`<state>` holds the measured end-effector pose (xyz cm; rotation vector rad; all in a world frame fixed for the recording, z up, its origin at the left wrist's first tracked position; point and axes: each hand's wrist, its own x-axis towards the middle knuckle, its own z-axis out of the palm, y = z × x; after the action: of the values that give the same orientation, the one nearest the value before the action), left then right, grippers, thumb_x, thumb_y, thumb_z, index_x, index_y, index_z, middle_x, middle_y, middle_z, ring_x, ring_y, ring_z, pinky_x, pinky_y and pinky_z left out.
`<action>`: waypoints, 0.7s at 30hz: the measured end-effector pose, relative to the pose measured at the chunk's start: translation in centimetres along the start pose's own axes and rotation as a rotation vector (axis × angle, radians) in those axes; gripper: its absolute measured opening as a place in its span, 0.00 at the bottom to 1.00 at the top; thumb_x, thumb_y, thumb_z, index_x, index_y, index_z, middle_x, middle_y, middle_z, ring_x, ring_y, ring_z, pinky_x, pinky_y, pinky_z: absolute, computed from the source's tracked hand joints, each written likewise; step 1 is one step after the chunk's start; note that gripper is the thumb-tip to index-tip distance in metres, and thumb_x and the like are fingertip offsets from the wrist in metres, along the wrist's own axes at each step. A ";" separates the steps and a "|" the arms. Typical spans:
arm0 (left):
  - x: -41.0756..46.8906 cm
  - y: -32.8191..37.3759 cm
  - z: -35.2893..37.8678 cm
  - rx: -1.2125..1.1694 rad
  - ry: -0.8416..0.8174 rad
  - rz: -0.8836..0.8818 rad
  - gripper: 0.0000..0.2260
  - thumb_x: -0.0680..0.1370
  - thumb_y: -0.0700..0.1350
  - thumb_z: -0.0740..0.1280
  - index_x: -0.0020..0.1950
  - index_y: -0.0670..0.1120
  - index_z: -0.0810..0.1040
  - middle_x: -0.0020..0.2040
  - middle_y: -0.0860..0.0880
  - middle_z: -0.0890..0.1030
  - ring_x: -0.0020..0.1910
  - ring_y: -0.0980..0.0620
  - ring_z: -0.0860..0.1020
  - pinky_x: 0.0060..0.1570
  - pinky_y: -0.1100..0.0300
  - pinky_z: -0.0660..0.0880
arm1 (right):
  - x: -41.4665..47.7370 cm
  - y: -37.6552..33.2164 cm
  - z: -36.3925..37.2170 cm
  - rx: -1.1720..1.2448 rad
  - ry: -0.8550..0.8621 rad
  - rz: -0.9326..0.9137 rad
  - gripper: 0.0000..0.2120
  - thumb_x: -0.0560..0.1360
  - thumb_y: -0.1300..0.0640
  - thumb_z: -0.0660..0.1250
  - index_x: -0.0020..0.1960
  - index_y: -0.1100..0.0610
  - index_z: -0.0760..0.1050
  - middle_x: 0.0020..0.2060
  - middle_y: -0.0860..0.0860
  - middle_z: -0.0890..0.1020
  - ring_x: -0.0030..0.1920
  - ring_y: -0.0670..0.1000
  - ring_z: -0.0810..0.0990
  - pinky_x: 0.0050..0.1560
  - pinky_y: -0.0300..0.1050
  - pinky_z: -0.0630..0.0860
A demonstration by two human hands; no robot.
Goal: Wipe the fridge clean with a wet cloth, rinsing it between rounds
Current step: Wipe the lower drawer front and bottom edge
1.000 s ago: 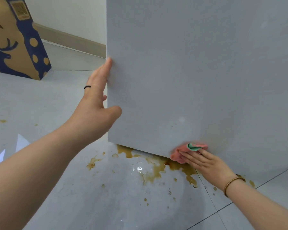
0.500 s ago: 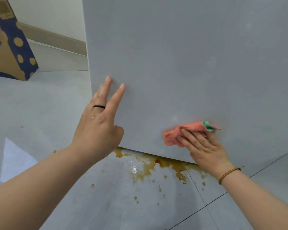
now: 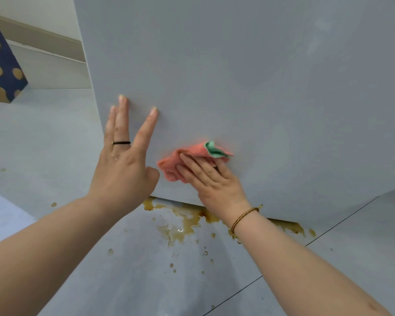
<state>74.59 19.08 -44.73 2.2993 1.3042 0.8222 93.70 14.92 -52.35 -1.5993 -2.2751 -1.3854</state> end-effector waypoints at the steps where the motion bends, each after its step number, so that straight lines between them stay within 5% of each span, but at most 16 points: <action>1: 0.0 -0.1 0.1 -0.005 0.011 0.008 0.41 0.71 0.34 0.64 0.65 0.61 0.38 0.65 0.60 0.31 0.73 0.53 0.35 0.60 0.71 0.40 | -1.0 -0.3 0.1 0.001 -0.007 0.061 0.25 0.73 0.67 0.43 0.68 0.54 0.59 0.74 0.50 0.49 0.74 0.53 0.41 0.73 0.49 0.38; 3: 0.1 -0.7 0.4 0.008 0.032 0.026 0.41 0.70 0.32 0.64 0.69 0.58 0.41 0.68 0.58 0.34 0.73 0.52 0.36 0.60 0.72 0.38 | -3.4 -1.1 0.0 0.042 -0.034 0.293 0.29 0.67 0.63 0.51 0.68 0.55 0.59 0.75 0.53 0.41 0.75 0.52 0.39 0.73 0.51 0.40; 7: 0.0 -1.1 0.6 0.010 0.059 0.019 0.40 0.68 0.29 0.66 0.74 0.51 0.52 0.72 0.51 0.40 0.73 0.48 0.40 0.65 0.61 0.46 | -2.3 -4.5 -1.3 0.309 -0.024 1.001 0.34 0.65 0.60 0.53 0.70 0.59 0.50 0.70 0.63 0.53 0.70 0.62 0.50 0.71 0.50 0.46; 12: 0.1 -0.2 1.2 -0.049 0.046 -0.003 0.39 0.69 0.30 0.66 0.74 0.50 0.52 0.75 0.41 0.39 0.73 0.42 0.39 0.68 0.55 0.45 | 6.3 -4.3 -4.1 0.994 0.411 1.849 0.34 0.70 0.60 0.53 0.73 0.65 0.45 0.68 0.49 0.43 0.72 0.47 0.41 0.63 0.20 0.34; 14: 0.1 -0.5 1.3 -0.056 0.057 -0.006 0.40 0.69 0.30 0.66 0.74 0.50 0.53 0.75 0.41 0.40 0.74 0.41 0.40 0.70 0.50 0.49 | 7.3 -3.4 -4.1 1.080 0.538 2.105 0.34 0.70 0.61 0.52 0.73 0.65 0.47 0.74 0.52 0.48 0.74 0.49 0.47 0.67 0.24 0.42; 17: 0.1 -1.2 1.4 -0.053 0.076 0.043 0.41 0.67 0.29 0.68 0.73 0.51 0.54 0.75 0.40 0.42 0.73 0.37 0.45 0.69 0.42 0.55 | 6.3 -2.7 -2.2 1.117 0.636 2.290 0.38 0.64 0.60 0.50 0.75 0.61 0.49 0.73 0.58 0.56 0.72 0.57 0.58 0.71 0.51 0.60; 19: 0.1 -1.4 1.3 -0.032 0.077 0.067 0.41 0.66 0.28 0.68 0.73 0.50 0.55 0.75 0.40 0.43 0.73 0.39 0.46 0.70 0.47 0.52 | 4.0 -2.9 0.4 1.238 0.614 2.439 0.35 0.64 0.61 0.52 0.71 0.56 0.55 0.69 0.60 0.64 0.61 0.62 0.71 0.57 0.60 0.74; 21: 0.0 -1.4 1.2 -0.008 0.068 0.069 0.40 0.66 0.29 0.69 0.74 0.48 0.56 0.75 0.39 0.44 0.73 0.40 0.45 0.69 0.51 0.49 | 1.0 -2.3 1.4 1.367 0.411 2.609 0.29 0.65 0.64 0.54 0.65 0.53 0.58 0.60 0.64 0.74 0.40 0.60 0.77 0.37 0.50 0.75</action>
<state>74.47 19.71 -46.41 2.3407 1.2534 0.9348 92.02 16.42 -54.14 -1.3529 0.4114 0.5340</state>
